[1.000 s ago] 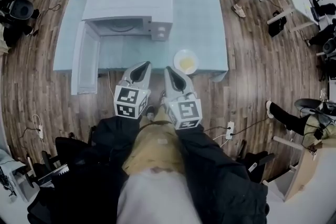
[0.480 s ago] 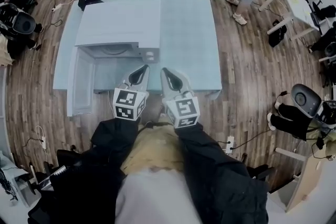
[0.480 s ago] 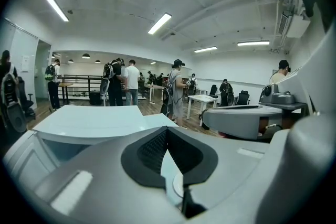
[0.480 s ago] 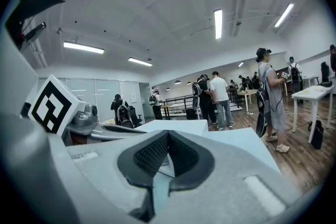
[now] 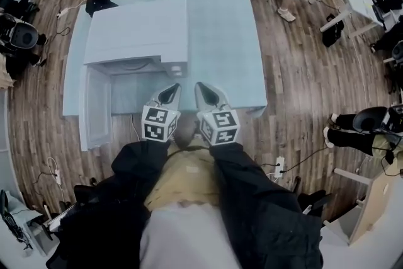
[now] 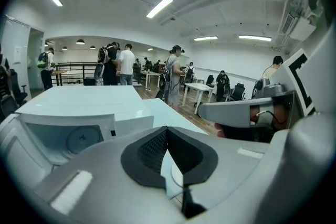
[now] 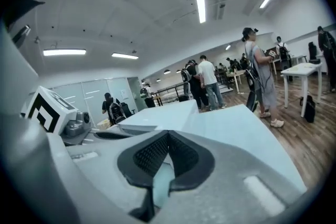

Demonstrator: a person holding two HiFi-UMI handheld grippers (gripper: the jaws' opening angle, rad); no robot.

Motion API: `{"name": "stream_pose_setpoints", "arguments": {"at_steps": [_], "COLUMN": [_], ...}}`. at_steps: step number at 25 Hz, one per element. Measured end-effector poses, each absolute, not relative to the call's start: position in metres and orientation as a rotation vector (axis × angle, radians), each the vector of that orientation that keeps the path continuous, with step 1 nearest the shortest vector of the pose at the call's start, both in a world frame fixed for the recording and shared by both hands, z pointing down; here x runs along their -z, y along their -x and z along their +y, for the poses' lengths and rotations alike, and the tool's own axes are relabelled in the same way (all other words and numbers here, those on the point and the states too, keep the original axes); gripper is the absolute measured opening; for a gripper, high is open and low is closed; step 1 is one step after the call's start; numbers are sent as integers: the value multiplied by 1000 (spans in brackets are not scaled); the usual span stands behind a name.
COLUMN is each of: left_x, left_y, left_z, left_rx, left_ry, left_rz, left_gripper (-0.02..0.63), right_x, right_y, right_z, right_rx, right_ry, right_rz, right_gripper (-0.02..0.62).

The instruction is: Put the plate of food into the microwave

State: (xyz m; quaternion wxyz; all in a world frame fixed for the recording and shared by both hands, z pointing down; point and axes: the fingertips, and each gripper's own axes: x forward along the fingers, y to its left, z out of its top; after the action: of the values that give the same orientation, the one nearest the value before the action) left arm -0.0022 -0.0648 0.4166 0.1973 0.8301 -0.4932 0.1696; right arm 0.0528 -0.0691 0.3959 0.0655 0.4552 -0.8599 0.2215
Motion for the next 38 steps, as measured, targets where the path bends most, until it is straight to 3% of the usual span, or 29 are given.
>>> {"name": "stream_pose_setpoints", "arguments": {"at_steps": [14, 38], "left_x": [-561, -616], "left_y": [-1, -36], "left_z": [-13, 26], "left_rx": [-691, -797], "left_ry": [-2085, -2020], "left_rz": [-1065, -916], "left_gripper": [-3, -3], "right_x": [-553, -664], "right_y": [-65, -156], "right_z": [-17, 33], "right_rx": [-1116, -1478], "right_ry": [-1371, -1654], "right_rz": [-2199, -1814], "right_gripper": [-2, 3]}}
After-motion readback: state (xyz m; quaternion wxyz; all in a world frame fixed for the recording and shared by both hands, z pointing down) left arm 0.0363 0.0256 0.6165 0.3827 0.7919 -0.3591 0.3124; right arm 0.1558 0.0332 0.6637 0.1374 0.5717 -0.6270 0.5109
